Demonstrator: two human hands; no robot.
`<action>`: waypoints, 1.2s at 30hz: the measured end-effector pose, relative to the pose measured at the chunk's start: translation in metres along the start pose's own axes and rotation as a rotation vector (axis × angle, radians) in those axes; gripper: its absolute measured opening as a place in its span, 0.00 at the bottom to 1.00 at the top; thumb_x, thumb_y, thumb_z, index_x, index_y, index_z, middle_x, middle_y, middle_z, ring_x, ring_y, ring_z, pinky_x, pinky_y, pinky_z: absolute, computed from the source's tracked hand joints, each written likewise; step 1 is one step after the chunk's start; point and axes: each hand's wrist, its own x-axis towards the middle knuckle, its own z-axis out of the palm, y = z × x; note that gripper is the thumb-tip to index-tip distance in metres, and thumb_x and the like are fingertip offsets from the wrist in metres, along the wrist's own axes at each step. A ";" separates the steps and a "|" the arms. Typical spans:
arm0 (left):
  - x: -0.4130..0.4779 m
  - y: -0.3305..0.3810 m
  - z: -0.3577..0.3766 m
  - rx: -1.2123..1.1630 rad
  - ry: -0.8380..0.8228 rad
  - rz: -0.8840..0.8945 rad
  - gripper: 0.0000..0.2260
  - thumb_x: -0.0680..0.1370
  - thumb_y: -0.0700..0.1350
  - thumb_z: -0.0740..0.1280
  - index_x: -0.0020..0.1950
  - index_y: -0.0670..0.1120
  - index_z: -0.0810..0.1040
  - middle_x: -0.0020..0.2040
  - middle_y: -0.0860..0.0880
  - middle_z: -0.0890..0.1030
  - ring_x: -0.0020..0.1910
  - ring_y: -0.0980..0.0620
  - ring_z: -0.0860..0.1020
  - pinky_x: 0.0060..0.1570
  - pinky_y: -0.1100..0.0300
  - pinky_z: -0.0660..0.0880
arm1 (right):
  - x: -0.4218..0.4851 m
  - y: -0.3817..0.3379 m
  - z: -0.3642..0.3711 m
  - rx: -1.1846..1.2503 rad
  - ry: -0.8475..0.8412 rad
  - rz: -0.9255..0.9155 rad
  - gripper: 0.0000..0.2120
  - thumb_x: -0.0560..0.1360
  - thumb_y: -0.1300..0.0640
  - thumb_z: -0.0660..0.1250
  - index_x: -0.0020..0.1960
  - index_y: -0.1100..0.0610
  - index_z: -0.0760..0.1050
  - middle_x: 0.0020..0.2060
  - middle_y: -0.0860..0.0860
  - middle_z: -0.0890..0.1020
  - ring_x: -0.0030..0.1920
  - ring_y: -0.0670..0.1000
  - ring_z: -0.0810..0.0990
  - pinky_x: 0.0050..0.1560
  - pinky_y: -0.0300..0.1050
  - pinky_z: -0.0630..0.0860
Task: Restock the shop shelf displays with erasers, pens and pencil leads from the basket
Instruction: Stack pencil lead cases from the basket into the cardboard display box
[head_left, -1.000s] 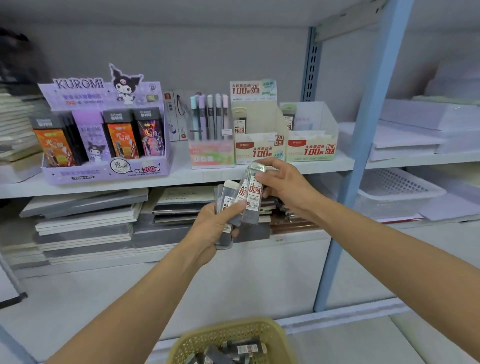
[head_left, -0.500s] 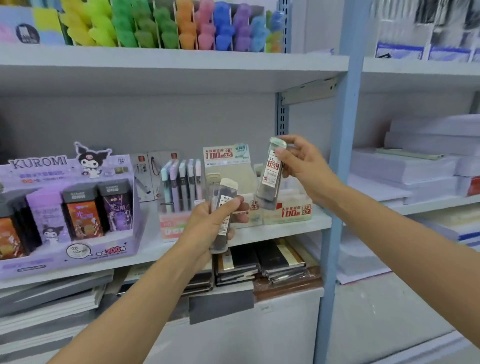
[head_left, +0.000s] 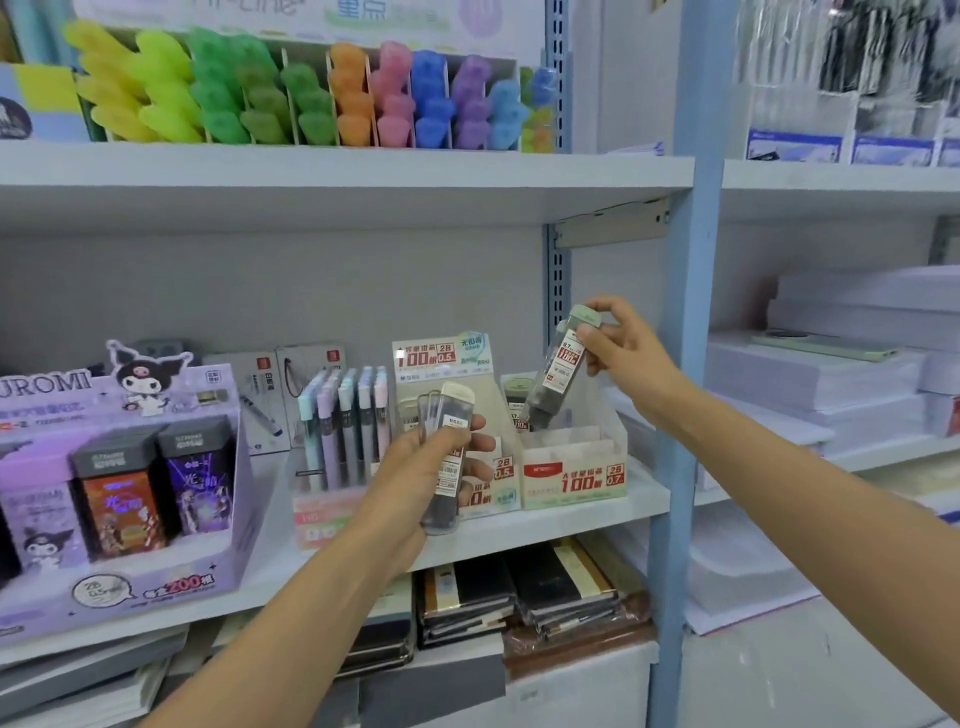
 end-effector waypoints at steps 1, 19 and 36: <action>0.002 0.000 0.001 0.009 0.007 0.006 0.07 0.79 0.40 0.65 0.55 0.41 0.79 0.46 0.44 0.85 0.35 0.51 0.81 0.25 0.63 0.73 | 0.001 0.001 -0.002 0.028 -0.039 0.005 0.07 0.81 0.61 0.60 0.55 0.50 0.71 0.38 0.50 0.81 0.35 0.44 0.74 0.38 0.37 0.74; 0.017 0.003 0.013 0.000 0.044 0.001 0.07 0.79 0.38 0.61 0.55 0.43 0.77 0.36 0.47 0.82 0.28 0.51 0.76 0.24 0.61 0.71 | 0.025 0.010 -0.010 -0.162 0.114 -0.036 0.11 0.81 0.62 0.59 0.62 0.58 0.72 0.52 0.52 0.81 0.45 0.42 0.78 0.33 0.26 0.72; 0.004 -0.005 0.000 0.013 -0.043 0.014 0.06 0.78 0.40 0.67 0.54 0.43 0.78 0.46 0.43 0.86 0.34 0.53 0.82 0.30 0.63 0.77 | 0.031 0.037 0.008 -0.453 -0.075 -0.108 0.07 0.80 0.62 0.61 0.57 0.55 0.72 0.47 0.51 0.78 0.44 0.46 0.77 0.43 0.39 0.75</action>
